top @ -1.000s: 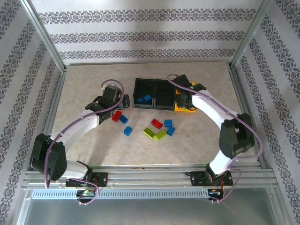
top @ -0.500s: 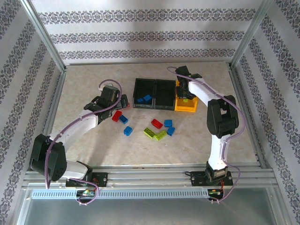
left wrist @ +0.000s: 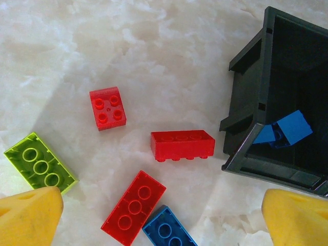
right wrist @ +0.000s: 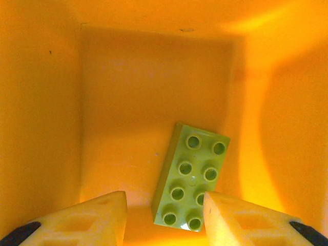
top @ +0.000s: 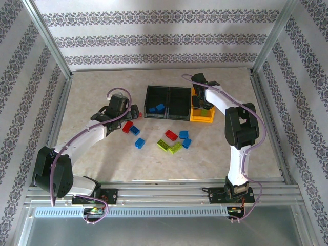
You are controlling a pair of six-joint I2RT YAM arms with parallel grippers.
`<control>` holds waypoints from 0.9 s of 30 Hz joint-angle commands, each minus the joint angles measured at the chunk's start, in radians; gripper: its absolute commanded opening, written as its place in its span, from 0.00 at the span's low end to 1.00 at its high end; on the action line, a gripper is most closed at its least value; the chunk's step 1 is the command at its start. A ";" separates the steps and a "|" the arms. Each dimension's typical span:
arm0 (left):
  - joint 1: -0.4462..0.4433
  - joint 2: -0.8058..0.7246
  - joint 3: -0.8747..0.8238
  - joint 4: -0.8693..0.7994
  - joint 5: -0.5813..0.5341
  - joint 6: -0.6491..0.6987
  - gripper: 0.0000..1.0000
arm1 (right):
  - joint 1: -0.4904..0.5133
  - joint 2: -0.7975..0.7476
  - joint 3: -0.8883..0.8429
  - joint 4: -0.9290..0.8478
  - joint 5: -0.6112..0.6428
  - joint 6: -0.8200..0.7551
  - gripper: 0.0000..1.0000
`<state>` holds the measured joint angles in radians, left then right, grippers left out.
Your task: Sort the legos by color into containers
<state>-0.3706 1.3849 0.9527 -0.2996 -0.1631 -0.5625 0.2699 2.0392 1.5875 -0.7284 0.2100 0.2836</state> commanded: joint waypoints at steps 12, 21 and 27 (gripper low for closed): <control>0.021 0.026 -0.036 -0.055 0.058 -0.006 0.98 | 0.004 -0.252 -0.113 0.004 0.014 0.040 0.60; -0.020 0.041 -0.142 0.013 0.087 -0.138 0.93 | 0.036 -0.412 -0.278 0.045 0.027 0.145 0.76; -0.081 0.057 -0.204 0.114 0.002 -0.263 0.93 | 0.047 -0.503 -0.369 0.070 0.038 0.209 0.92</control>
<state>-0.4305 1.4239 0.7677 -0.2653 -0.1055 -0.7311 0.3107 1.5902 1.2537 -0.6804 0.2211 0.4427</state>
